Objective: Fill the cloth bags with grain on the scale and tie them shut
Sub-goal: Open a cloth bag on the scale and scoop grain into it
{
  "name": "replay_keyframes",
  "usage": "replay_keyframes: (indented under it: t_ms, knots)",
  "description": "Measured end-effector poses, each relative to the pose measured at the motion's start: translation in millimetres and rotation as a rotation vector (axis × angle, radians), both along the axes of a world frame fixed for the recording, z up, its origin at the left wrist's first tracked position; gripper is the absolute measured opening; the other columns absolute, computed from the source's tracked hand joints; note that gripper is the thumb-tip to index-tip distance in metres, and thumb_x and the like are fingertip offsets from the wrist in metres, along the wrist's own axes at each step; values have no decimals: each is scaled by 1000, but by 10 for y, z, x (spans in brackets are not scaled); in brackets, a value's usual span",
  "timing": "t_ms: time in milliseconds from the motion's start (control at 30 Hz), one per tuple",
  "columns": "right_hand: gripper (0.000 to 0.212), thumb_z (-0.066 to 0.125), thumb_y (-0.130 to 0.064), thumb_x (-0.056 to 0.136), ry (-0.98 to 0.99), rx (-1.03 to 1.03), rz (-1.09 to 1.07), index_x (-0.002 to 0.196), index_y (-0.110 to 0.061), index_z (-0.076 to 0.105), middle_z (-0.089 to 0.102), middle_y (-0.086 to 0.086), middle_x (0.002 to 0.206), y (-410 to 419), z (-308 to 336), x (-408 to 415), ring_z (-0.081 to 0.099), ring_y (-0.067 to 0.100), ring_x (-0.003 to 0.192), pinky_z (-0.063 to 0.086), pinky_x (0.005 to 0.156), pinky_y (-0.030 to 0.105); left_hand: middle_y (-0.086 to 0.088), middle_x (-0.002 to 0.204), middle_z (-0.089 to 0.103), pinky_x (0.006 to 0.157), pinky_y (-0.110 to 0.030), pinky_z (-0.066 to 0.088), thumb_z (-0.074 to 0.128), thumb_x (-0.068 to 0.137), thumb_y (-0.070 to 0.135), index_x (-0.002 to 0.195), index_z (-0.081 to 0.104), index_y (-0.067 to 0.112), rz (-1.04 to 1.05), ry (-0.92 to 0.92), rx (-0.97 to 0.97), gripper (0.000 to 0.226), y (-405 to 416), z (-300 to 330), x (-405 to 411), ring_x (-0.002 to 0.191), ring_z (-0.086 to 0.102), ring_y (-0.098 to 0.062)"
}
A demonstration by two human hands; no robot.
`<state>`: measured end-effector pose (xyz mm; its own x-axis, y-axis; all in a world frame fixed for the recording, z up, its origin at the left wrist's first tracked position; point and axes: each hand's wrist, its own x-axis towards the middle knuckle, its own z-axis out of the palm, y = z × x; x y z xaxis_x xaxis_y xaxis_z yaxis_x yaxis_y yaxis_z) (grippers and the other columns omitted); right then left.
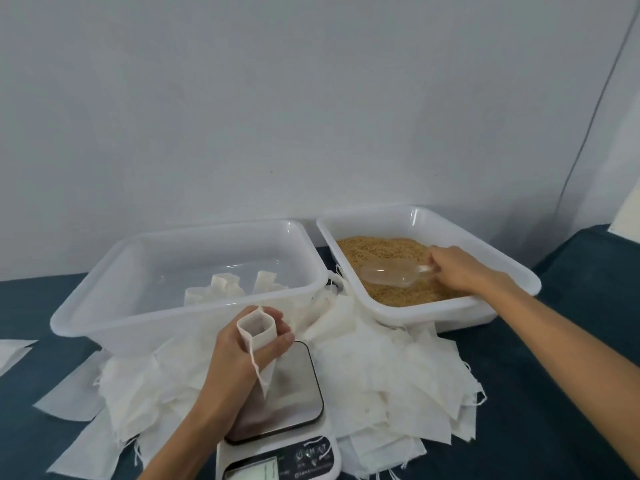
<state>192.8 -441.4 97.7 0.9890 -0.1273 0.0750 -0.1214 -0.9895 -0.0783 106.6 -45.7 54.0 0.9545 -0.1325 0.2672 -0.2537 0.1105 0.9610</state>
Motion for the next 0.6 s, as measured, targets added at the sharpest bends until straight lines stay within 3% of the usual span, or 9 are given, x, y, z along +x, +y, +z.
replay_keyframes:
  t_ms: [200,333,467,600]
  knots:
    - [21,64,-4,90,-110,-97,-15,100,-23,63,66,-2,101,-73,-9,-7,60,18,88,52,79,37,-9,86,73,73,-17,55,80,79,-5,98,68,3,7,1,8,24,-2,2,2,79,70,-14]
    - [21,66,-5,90,-69,-210,106,94,-25,60,66,-2,101,-61,45,-45,62,20,92,51,81,37,-10,87,73,73,-16,54,81,80,-4,96,68,5,3,-7,46,22,15,-8,12,81,70,-13]
    - [27,71,-2,87,29,-65,200,90,-26,59,66,-1,101,-42,74,-54,62,20,96,52,85,39,-9,87,73,71,-16,53,83,77,4,97,69,4,5,-8,40,25,17,-8,5,79,69,-12]
    - [17,73,-4,88,55,113,173,103,-12,69,68,2,104,-149,-25,-27,62,21,101,48,87,32,-12,89,73,72,-17,54,84,68,17,98,69,5,3,-5,31,35,15,6,-8,80,70,-13]
